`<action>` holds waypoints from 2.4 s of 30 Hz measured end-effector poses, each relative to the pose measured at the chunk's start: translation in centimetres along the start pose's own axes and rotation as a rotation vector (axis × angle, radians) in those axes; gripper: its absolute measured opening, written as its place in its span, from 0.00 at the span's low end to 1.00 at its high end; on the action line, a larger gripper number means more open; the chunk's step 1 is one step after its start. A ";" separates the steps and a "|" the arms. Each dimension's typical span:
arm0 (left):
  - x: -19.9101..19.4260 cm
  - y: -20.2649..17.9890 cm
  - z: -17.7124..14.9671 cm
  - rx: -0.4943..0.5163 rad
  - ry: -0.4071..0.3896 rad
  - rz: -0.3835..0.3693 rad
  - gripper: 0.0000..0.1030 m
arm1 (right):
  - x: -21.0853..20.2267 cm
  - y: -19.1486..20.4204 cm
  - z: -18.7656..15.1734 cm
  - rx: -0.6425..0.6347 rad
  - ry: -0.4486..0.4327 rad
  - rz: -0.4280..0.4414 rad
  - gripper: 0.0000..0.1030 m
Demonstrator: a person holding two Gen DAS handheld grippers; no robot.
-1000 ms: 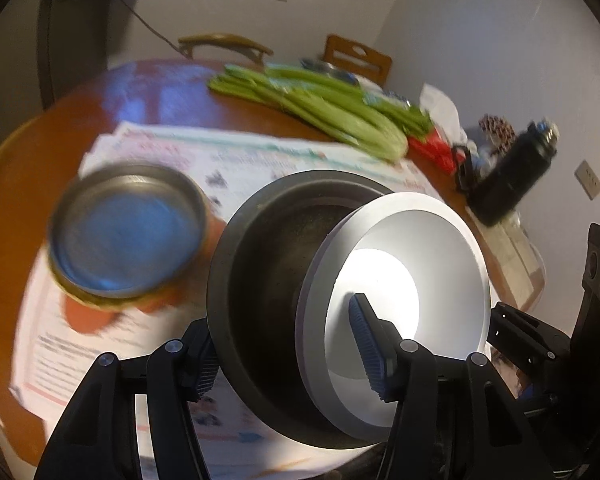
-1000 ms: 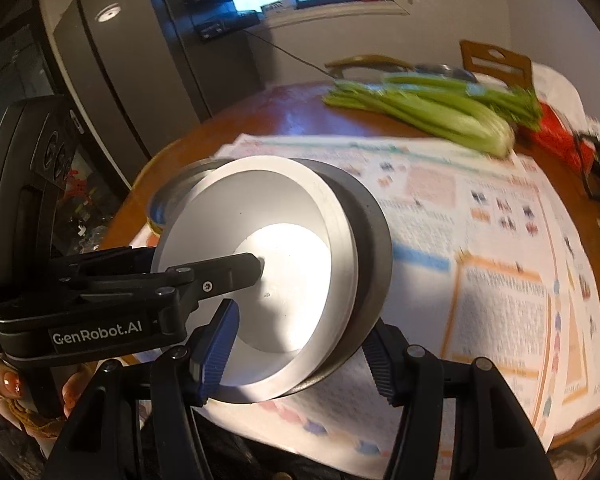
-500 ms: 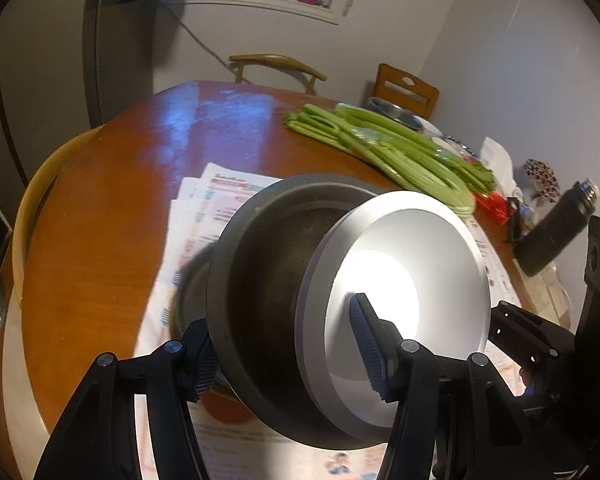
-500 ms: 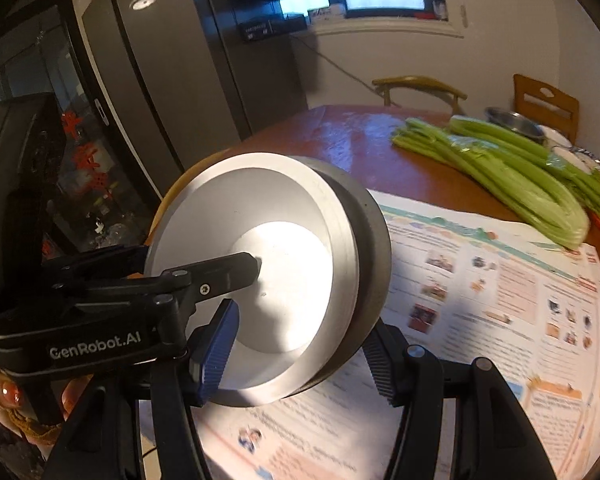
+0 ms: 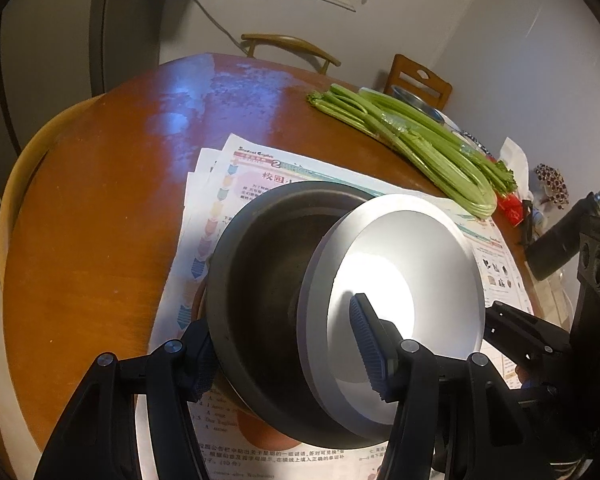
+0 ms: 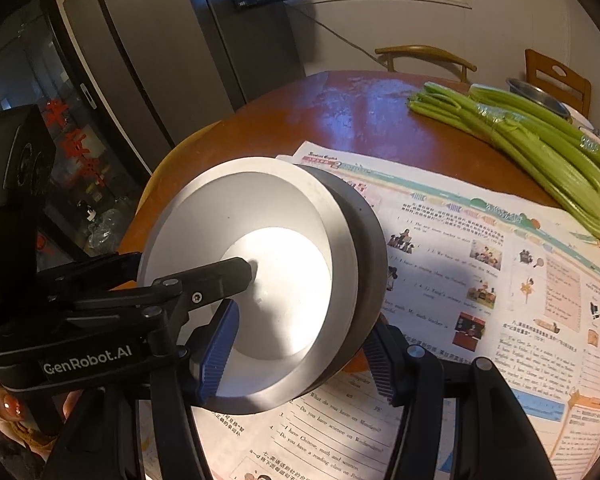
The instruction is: Organize plates and bowls
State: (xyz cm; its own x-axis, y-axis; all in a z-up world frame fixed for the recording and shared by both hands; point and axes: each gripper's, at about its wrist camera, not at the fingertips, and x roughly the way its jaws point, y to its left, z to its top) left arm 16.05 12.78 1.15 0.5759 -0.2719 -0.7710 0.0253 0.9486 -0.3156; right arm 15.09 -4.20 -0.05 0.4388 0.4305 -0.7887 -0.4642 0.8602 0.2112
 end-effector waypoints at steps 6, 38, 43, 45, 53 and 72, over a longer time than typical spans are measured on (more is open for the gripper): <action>-0.4 0.2 -0.1 -0.010 -0.004 -0.010 0.60 | 0.1 0.1 0.1 0.002 -0.002 -0.009 0.59; -9.3 -3.8 -12.6 -0.052 -0.226 0.248 0.69 | -9.8 2.0 -9.6 -0.119 -0.190 -0.116 0.59; -8.3 -4.8 -13.9 -0.062 -0.195 0.218 0.69 | -9.9 1.3 -12.0 -0.104 -0.171 -0.136 0.59; -7.8 -5.4 -14.2 -0.051 -0.181 0.219 0.69 | -10.1 1.0 -12.8 -0.086 -0.167 -0.132 0.59; -5.9 -6.6 -15.3 0.003 -0.117 0.234 0.69 | -10.7 -0.1 -14.3 -0.037 -0.178 -0.148 0.59; -6.2 -6.6 -15.9 0.025 -0.113 0.226 0.69 | -11.6 1.1 -14.9 -0.057 -0.199 -0.143 0.59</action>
State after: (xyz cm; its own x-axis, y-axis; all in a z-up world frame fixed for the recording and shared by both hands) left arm -0.68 5.60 -0.73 0.6570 -0.0336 -0.7532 -0.0956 0.9872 -0.1274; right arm -1.99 -12.28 0.73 0.6436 0.3559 -0.6776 -0.4268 0.9018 0.0683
